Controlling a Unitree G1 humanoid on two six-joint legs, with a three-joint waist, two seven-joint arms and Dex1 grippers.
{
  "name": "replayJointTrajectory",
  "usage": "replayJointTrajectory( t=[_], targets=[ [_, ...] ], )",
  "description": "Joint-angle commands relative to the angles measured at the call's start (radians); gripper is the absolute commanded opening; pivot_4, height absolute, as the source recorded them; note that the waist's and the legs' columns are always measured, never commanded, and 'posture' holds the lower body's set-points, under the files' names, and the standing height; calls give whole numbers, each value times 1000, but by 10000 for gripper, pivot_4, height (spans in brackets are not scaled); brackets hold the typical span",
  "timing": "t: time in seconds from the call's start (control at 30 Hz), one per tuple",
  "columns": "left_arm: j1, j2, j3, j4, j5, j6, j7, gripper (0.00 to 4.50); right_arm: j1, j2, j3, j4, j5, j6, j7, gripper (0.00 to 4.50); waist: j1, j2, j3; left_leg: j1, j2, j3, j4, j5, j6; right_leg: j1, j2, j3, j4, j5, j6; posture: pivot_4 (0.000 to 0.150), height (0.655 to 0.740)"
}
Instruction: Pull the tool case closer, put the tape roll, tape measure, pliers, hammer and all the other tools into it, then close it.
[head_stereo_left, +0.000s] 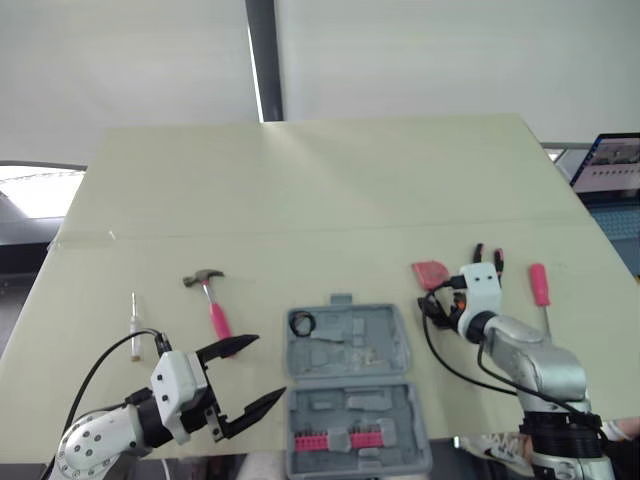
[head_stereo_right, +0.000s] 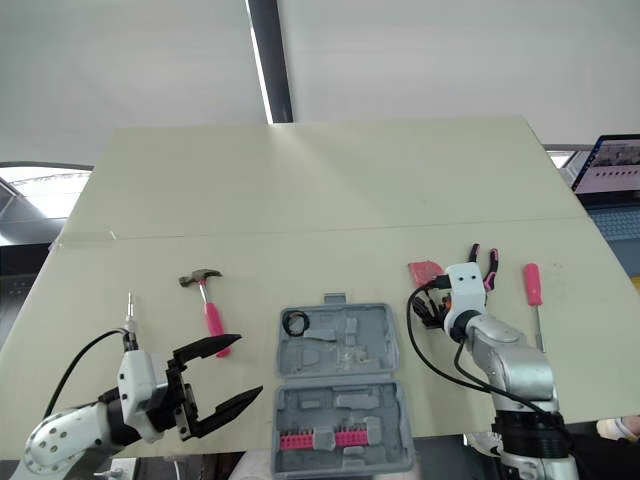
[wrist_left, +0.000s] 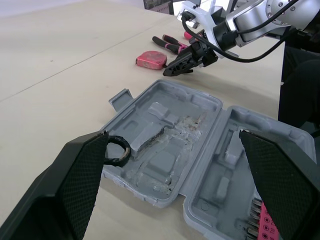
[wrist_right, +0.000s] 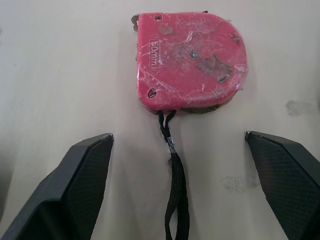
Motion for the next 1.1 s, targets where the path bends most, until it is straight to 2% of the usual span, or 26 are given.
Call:
replayJointTrajectory(
  t=[0.03, 0.2, 0.6, 1.1],
  targets=[
    [6, 4, -7, -45, -5, -5, 4, 45000, 1, 12, 18, -6, -3, -3, 6, 26184, -1, 0, 0, 0, 0, 0, 0, 0, 0, 0, 0, 0, 0, 0, 0, 1500, 7373],
    [6, 2, -13, -43, 0, -9, 7, 45000, -8, 12, 25, -1, -13, -9, 12, 845, -4, 0, 0, 0, 0, 0, 0, 0, 0, 0, 0, 0, 0, 0, 0, 1500, 7373],
    [-1, 2, -23, -44, -4, -13, 9, 45000, 12, 0, 33, -21, -10, 4, 34, 360, -6, 0, 0, 0, 0, 0, -1, 0, 0, 0, 0, 0, 0, 0, 0, 1500, 7373],
    [-57, 39, -51, -28, -41, 18, -51, 45000, 308, -34, -67, -366, 81, 187, 43, 360, 6, 0, 0, 0, 0, 0, -1, 0, -1, 0, 0, 0, -1, 0, 0, 1500, 7373]
  ],
)
